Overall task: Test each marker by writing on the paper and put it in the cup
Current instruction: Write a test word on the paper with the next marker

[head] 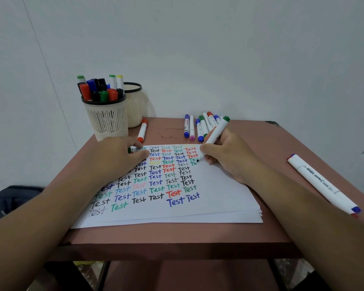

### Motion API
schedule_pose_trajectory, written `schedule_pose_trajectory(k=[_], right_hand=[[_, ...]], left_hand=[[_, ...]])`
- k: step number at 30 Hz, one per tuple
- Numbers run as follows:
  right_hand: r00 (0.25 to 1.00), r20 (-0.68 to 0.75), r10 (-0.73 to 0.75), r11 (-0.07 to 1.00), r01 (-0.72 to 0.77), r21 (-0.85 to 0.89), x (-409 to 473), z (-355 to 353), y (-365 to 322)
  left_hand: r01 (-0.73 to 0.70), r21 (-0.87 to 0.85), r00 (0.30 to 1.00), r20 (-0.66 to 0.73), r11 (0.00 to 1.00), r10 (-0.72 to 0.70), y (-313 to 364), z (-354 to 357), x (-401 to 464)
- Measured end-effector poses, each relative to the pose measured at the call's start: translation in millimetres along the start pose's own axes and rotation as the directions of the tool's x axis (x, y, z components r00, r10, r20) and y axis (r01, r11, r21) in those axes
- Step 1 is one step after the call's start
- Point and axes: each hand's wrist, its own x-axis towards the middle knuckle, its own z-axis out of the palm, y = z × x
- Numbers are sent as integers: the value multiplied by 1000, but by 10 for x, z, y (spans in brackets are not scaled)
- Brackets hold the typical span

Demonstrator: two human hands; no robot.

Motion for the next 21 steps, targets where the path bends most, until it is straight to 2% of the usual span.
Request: schedule_pose_trajectory(k=[11,21], right_hand=[[1000,16,-2,1000,2,-21,16,-5,15],[999,-49,-16,1000,17,16,71,-16,66]], left_hand=[[2,-5,1000,5,1000,-2,11,-9,-7],[-6,-14,1000,-14,1000,6,5,-3,-15]])
